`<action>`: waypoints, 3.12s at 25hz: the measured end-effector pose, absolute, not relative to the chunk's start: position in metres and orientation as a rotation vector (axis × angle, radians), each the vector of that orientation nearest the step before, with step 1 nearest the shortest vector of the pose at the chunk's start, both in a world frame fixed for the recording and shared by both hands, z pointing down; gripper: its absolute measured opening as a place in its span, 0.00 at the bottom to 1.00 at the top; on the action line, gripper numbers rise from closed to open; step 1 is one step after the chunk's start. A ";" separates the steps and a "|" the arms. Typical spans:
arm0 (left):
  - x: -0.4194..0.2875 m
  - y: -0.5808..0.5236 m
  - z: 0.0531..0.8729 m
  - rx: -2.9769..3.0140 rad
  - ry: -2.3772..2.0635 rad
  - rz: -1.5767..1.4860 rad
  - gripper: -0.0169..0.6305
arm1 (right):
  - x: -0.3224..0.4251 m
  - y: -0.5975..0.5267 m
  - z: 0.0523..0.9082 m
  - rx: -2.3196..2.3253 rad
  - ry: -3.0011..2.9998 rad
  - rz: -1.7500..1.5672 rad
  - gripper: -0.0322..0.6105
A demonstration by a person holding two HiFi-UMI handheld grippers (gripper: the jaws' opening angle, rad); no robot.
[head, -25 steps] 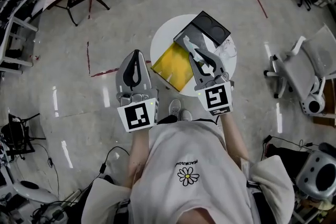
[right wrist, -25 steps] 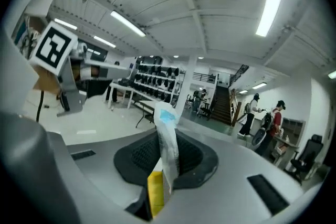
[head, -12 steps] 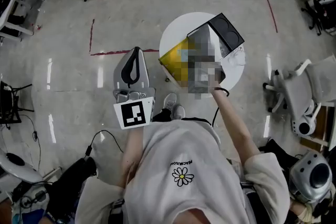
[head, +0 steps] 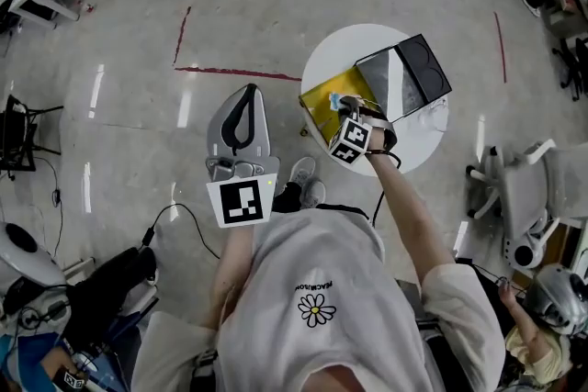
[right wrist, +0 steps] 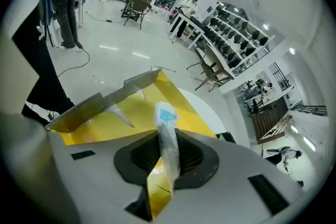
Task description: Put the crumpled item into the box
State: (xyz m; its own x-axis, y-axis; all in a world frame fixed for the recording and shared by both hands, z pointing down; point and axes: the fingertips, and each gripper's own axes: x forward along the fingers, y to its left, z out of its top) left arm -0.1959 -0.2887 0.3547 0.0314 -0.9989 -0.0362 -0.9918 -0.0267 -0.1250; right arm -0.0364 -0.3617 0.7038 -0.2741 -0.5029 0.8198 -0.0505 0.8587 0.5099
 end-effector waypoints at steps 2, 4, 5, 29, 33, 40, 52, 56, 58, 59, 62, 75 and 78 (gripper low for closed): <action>-0.200 -0.288 0.357 -2.162 2.121 -0.102 0.03 | -0.038 -0.361 0.707 0.443 -1.820 -0.442 0.14; -0.205 -0.286 0.358 -2.160 2.135 -0.111 0.03 | -0.042 -0.356 0.710 0.435 -1.835 -0.403 0.16; -0.207 -0.286 0.359 -2.160 2.140 -0.113 0.03 | -0.045 -0.353 0.711 0.425 -1.841 -0.384 0.18; -0.201 -0.291 0.356 -2.195 2.089 -0.079 0.03 | -0.046 -0.332 0.714 0.330 -1.904 -0.089 0.48; -0.200 -0.293 0.351 -2.208 2.072 -0.063 0.03 | -0.050 -0.339 0.693 0.358 -1.938 -0.092 0.46; -0.189 -0.300 0.339 -2.239 2.004 -0.015 0.03 | -0.058 -0.381 0.592 0.634 -2.137 -0.159 0.42; -0.152 -0.320 0.287 -2.280 1.770 0.134 0.03 | -0.025 -0.374 0.349 1.400 -2.684 -0.134 0.05; -0.135 -0.316 0.289 -2.313 1.733 0.114 0.03 | 0.003 -0.346 0.325 1.572 -2.685 -0.147 0.05; -0.125 -0.313 0.291 -2.315 1.727 0.098 0.03 | 0.019 -0.334 0.321 1.617 -2.666 -0.161 0.05; -0.120 -0.312 0.291 -2.315 1.724 0.092 0.03 | 0.027 -0.329 0.321 1.639 -2.654 -0.169 0.05; -0.108 -0.312 0.292 -2.319 1.690 0.077 0.03 | 0.046 -0.318 0.323 1.714 -2.614 -0.177 0.05; -0.089 -0.316 0.289 -2.359 1.624 0.088 0.03 | 0.059 -0.306 0.336 1.770 -2.559 -0.136 0.05; -0.086 -0.316 0.290 -2.367 1.613 0.087 0.03 | 0.062 -0.307 0.335 1.779 -2.554 -0.140 0.05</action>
